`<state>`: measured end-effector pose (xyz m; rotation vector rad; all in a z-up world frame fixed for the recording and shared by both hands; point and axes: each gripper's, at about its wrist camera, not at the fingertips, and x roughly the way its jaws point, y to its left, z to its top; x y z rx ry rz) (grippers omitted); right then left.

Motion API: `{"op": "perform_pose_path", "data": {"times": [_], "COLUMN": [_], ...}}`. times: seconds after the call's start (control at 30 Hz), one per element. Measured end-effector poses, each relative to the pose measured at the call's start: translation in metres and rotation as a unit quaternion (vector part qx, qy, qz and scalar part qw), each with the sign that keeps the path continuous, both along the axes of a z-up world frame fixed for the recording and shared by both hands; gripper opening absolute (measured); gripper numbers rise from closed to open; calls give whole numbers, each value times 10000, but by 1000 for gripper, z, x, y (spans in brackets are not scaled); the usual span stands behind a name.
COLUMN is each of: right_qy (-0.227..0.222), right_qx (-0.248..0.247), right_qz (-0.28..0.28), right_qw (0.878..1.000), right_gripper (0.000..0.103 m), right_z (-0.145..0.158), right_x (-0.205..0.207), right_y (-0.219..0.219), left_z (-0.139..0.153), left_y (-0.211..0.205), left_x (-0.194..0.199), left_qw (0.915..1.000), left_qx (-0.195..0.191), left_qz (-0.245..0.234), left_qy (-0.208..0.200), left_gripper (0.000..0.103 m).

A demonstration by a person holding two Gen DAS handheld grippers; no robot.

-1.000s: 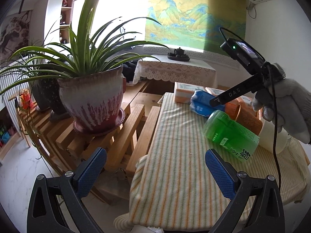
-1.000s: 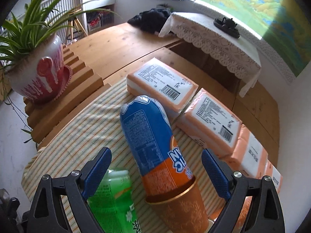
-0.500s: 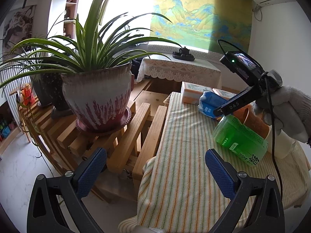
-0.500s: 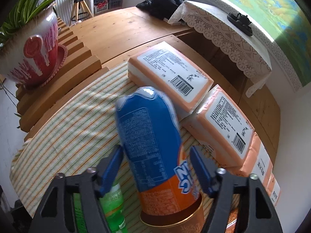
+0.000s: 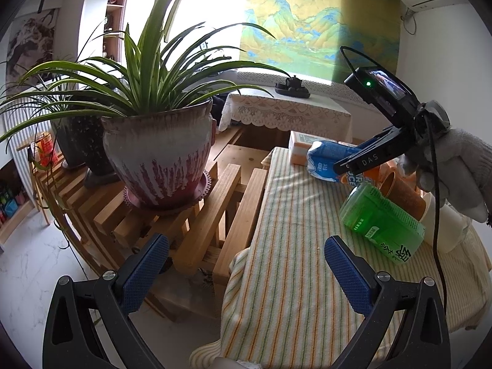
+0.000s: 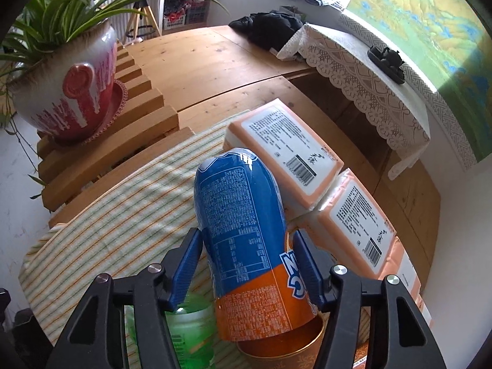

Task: Flip cup upside down
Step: 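Close the right gripper on the blue-and-orange bottle and lift it, then grasp the bottle with the left gripper while the right gripper releases it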

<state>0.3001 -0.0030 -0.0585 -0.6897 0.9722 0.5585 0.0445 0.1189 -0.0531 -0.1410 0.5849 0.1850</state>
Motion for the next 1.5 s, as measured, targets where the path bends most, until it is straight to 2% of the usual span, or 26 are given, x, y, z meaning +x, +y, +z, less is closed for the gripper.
{"op": "perform_pose_path", "data": {"times": [0.23,0.37,0.57,0.7,0.87,1.03,1.27,1.5], "right_qy": [-277,-478,-739,-795,-733,-597,-554,-634], "right_qx": [122,400,742,896,1054,1122,1116,1149], "right_qz": [90,167,283,266,93,-138,-303,-189], "right_qw": [9995,9979,9941,9924,9917,9918,9917,9912], "right_gripper": [55,54,54,54,54,54,54,55], "right_z": [19,50,85,90,81,54,6,-15], "right_x": [-11,-29,-89,-137,-193,-220,-226,-222], "right_y": [9,6,-31,-67,-113,-148,-171,-172], "left_z": [3,9,21,28,28,23,20,12], "left_y": [2,2,-5,-16,-35,-58,-90,-109], "left_x": [-2,-7,-17,-22,-24,-20,-8,8], "left_qw": [10000,9999,9999,9996,9983,9958,9893,9821], "left_qx": [-3,17,-18,-120,-280,-464,-777,-1131], "left_qz": [60,59,-55,-224,-507,-754,-1123,-1266], "left_qy": [-27,-85,-160,-121,33,243,518,821], "left_gripper": [103,103,103,103,103,103,103,103]}}
